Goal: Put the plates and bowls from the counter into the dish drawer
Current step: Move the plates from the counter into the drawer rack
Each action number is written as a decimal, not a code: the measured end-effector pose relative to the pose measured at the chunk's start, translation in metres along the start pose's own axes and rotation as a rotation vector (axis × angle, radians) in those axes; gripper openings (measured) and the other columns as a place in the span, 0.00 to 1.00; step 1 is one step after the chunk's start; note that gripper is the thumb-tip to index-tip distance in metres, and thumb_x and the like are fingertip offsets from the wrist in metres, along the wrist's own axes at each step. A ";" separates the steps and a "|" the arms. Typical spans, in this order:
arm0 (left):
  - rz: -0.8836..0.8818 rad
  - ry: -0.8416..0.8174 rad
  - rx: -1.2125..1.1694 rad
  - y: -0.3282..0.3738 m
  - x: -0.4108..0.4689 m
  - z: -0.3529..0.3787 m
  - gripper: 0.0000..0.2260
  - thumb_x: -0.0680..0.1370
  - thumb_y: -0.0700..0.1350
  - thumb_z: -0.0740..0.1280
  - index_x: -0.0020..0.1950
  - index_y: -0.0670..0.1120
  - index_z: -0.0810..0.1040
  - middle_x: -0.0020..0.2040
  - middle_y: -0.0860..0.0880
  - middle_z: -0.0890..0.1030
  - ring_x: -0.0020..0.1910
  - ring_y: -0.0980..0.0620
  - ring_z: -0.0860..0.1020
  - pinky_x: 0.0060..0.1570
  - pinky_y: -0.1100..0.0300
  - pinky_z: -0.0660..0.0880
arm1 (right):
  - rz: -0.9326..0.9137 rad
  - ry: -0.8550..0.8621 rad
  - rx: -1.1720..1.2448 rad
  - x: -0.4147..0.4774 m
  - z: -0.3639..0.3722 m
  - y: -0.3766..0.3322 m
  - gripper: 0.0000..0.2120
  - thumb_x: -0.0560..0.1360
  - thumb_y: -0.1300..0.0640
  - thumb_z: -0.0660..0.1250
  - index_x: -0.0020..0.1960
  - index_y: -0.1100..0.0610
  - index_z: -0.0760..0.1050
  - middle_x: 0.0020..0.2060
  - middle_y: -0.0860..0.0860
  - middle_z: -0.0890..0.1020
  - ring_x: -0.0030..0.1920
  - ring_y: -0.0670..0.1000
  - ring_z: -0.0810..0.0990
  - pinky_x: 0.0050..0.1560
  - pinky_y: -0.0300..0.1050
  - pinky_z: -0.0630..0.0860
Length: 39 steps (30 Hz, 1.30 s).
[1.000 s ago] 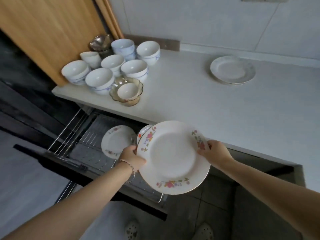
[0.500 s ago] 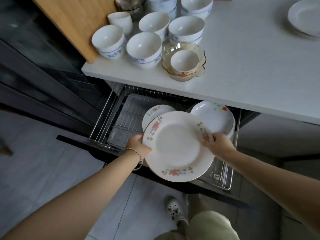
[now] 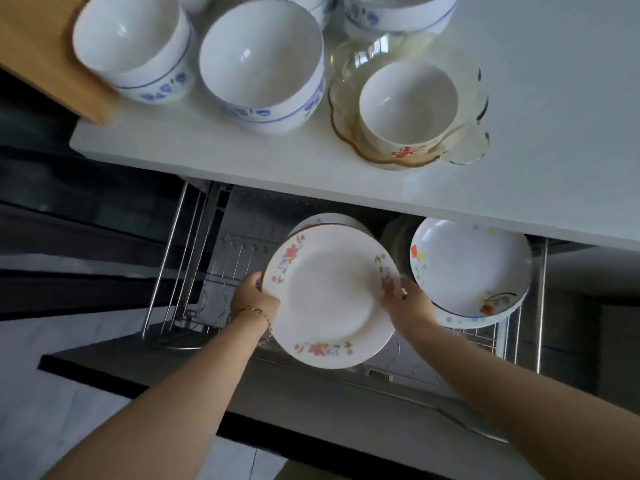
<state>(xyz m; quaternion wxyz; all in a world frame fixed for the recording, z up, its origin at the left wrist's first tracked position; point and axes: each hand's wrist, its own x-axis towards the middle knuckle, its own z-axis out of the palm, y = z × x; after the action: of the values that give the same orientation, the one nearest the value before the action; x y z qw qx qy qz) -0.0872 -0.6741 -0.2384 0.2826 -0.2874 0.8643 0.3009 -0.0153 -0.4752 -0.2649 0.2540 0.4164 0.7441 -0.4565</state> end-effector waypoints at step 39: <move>0.188 -0.471 0.157 -0.007 0.148 0.049 0.35 0.74 0.34 0.62 0.77 0.49 0.50 0.69 0.45 0.70 0.61 0.44 0.73 0.52 0.55 0.73 | 0.450 0.359 0.459 0.089 0.119 0.013 0.22 0.78 0.53 0.60 0.69 0.59 0.65 0.62 0.60 0.77 0.61 0.61 0.75 0.54 0.45 0.71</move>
<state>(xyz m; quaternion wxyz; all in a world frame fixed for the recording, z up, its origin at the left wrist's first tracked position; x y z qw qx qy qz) -0.1668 -0.6937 -0.3707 0.4680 -0.1052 0.8183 0.3167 -0.0510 -0.5433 -0.3921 0.1135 0.6891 0.5451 -0.4639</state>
